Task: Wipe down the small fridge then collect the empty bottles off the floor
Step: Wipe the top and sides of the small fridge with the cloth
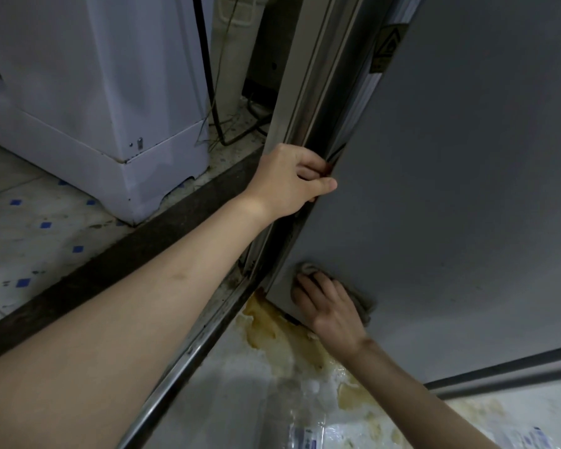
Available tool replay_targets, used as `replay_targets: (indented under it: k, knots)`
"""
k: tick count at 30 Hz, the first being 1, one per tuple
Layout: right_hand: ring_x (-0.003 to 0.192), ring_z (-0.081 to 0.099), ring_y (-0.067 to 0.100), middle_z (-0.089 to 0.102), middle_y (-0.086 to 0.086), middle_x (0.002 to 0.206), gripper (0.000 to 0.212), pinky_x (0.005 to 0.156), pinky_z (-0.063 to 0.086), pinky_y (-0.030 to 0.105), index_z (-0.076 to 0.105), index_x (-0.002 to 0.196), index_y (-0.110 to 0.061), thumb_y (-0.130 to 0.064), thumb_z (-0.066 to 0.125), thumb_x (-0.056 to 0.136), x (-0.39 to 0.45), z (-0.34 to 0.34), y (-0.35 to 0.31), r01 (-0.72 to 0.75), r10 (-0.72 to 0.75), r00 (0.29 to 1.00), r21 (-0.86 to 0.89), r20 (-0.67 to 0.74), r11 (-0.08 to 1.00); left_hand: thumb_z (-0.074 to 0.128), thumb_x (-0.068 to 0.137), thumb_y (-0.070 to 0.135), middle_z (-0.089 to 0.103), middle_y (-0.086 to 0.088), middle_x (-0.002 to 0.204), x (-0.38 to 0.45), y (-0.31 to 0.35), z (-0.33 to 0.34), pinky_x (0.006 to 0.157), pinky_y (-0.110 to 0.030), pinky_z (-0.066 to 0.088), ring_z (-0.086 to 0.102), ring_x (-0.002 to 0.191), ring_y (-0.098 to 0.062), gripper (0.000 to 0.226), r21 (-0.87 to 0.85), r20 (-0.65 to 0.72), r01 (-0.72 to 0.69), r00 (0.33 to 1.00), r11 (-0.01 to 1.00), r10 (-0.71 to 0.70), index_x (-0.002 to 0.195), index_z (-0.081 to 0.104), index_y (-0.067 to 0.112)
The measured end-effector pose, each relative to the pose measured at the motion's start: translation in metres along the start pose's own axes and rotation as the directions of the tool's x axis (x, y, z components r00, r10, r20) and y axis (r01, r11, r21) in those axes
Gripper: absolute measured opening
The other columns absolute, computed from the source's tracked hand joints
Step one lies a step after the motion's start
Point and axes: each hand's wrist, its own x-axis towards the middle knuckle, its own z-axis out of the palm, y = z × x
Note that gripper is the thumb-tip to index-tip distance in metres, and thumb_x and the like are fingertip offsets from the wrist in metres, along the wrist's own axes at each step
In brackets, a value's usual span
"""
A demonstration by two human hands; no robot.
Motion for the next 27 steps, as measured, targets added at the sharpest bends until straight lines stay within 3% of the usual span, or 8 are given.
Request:
replay_targets:
  k: [4, 7, 10, 13, 19, 24, 27]
  knots:
    - [0.107, 0.047, 0.034, 0.066, 0.020, 0.113, 0.023, 0.076, 0.044, 0.041, 0.064, 0.105, 0.000, -0.005, 0.047, 0.090, 0.033, -0.025, 0.010, -0.097, 0.110, 0.977, 0.077, -0.182, 0.992, 0.076, 0.078, 0.018, 0.069, -0.006, 0.100, 0.001, -0.002, 0.000, 0.074, -0.030, 0.059, 0.065, 0.097, -0.012, 0.034, 0.000, -0.004, -0.003, 1.000, 1.000, 0.003, 0.108, 0.068, 0.006]
    - [0.111, 0.045, 0.035, 0.064, 0.020, 0.116, 0.023, 0.079, 0.038, 0.041, 0.054, 0.112, -0.002, -0.004, 0.051, 0.089, 0.047, -0.030, 0.013, -0.112, 0.130, 0.962, 0.087, -0.241, 0.990, 0.077, 0.077, 0.021, 0.070, -0.005, 0.099, 0.002, -0.003, 0.000, 0.078, -0.034, 0.059, 0.066, 0.096, -0.012, 0.035, 0.016, -0.008, -0.003, 1.000, 1.000, 0.003, 0.108, 0.068, 0.006]
    - [0.112, 0.043, 0.036, 0.064, 0.021, 0.116, 0.025, 0.081, 0.036, 0.043, 0.060, 0.110, 0.001, -0.002, 0.054, 0.086, 0.046, -0.021, 0.011, -0.047, 0.054, 0.983, 0.043, -0.174, 0.998, 0.076, 0.077, 0.019, 0.070, -0.006, 0.099, 0.002, -0.002, 0.000, 0.075, -0.033, 0.059, 0.065, 0.096, -0.013, 0.033, 0.001, -0.007, 0.001, 1.000, 1.000, -0.001, 0.107, 0.069, 0.006]
    - [0.110, 0.046, 0.034, 0.067, 0.018, 0.112, 0.030, 0.085, 0.034, 0.041, 0.070, 0.099, 0.000, -0.004, 0.043, 0.085, 0.036, -0.003, 0.004, 0.074, -0.076, 0.996, -0.034, -0.051, 0.997, 0.076, 0.078, 0.017, 0.070, -0.009, 0.097, 0.000, -0.001, 0.000, 0.070, -0.030, 0.060, 0.067, 0.093, -0.016, 0.030, -0.029, -0.011, 0.013, 1.000, 0.999, -0.013, 0.105, 0.068, 0.006]
    - [0.097, 0.066, 0.028, 0.072, 0.010, 0.096, 0.034, 0.082, 0.049, 0.035, 0.076, 0.079, -0.009, -0.011, 0.042, 0.083, -0.004, 0.016, -0.002, 0.178, -0.175, 0.974, -0.009, 0.140, 0.984, 0.075, 0.078, 0.019, 0.072, -0.005, 0.088, -0.003, -0.001, 0.002, 0.074, -0.035, 0.060, 0.071, 0.084, -0.020, 0.020, -0.038, -0.018, 0.039, 0.999, 0.998, -0.040, 0.096, 0.070, 0.012]
    - [0.104, 0.057, 0.033, 0.066, 0.016, 0.110, 0.033, 0.082, 0.049, 0.038, 0.074, 0.092, -0.005, -0.007, 0.042, 0.089, -0.049, 0.011, 0.013, 0.169, -0.165, 0.981, -0.031, 0.098, 0.985, 0.076, 0.078, 0.020, 0.072, -0.003, 0.084, -0.003, 0.000, 0.002, 0.075, -0.038, 0.060, 0.071, 0.083, -0.021, 0.013, -0.039, -0.019, 0.055, 0.998, 0.998, -0.056, 0.089, 0.068, 0.019]
    - [0.098, 0.049, 0.034, 0.050, 0.019, 0.113, 0.052, 0.076, 0.050, 0.040, 0.073, 0.095, -0.003, -0.006, 0.022, 0.101, -0.059, 0.009, 0.013, 0.086, -0.084, 0.996, -0.051, 0.039, 0.995, 0.075, 0.078, 0.020, 0.072, -0.002, 0.084, -0.004, 0.001, 0.002, 0.075, -0.039, 0.060, 0.071, 0.083, -0.021, 0.014, -0.035, -0.015, 0.062, 0.998, 0.997, -0.062, 0.089, 0.068, 0.019]
